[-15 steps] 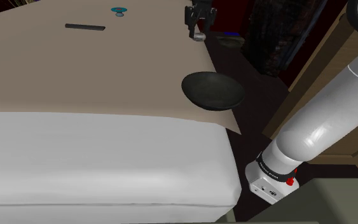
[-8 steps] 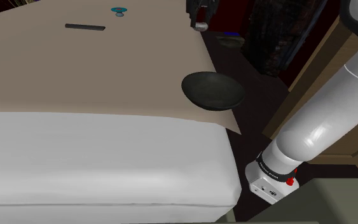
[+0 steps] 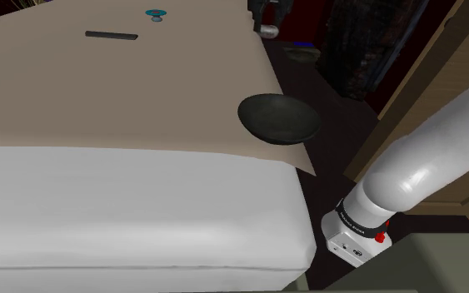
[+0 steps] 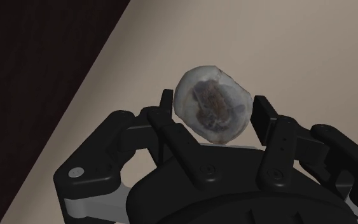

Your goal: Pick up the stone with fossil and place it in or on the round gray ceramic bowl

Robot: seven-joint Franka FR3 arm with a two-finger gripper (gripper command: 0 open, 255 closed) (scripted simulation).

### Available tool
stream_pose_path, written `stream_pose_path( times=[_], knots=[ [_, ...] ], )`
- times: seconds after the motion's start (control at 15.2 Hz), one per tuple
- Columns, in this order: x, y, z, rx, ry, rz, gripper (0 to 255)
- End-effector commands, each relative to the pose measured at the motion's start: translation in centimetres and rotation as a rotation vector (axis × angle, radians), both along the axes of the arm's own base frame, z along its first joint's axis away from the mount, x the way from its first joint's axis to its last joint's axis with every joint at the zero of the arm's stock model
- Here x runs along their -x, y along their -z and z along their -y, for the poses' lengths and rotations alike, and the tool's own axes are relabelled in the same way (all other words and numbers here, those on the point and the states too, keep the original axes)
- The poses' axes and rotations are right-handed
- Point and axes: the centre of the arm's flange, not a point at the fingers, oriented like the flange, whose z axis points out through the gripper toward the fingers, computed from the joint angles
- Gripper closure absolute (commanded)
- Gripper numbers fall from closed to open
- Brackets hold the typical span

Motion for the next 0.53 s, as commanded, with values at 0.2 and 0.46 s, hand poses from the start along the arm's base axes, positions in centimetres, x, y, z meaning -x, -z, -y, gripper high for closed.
stream_pose_path(
  times=[0.2,0.46],
  knots=[
    [4.8,0.0,-4.1,0.000,0.001,0.000,255],
    [8.8,-0.2,-7.5,0.000,0.001,0.000,255]
  ],
)
